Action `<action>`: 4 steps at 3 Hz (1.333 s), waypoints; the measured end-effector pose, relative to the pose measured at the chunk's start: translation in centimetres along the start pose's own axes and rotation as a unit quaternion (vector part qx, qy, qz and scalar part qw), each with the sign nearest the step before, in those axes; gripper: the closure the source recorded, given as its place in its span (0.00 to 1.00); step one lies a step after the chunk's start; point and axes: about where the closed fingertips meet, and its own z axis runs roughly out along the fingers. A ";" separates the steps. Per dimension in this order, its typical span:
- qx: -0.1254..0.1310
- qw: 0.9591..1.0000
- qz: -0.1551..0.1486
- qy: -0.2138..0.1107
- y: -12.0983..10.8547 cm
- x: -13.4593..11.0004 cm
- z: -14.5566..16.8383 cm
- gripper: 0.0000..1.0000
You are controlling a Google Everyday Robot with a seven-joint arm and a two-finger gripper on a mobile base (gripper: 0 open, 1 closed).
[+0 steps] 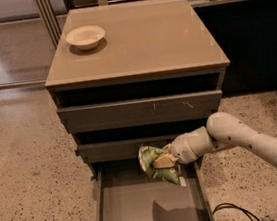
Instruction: Pick green jalapeno chip bag from bottom drawer and place on counter
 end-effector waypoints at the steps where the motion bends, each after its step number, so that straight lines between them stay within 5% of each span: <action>1: -0.019 0.999 -0.021 -0.036 1.9 -7.7 -5.9 1.00; 2: -0.040 0.995 -0.065 -0.070 5.2 -15.4 -12.8 1.00; 4: -0.049 0.994 -0.070 -0.073 5.4 -16.6 -13.1 1.00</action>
Offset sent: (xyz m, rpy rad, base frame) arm 0.0238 -0.0296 0.3197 0.2274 -0.2082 0.1214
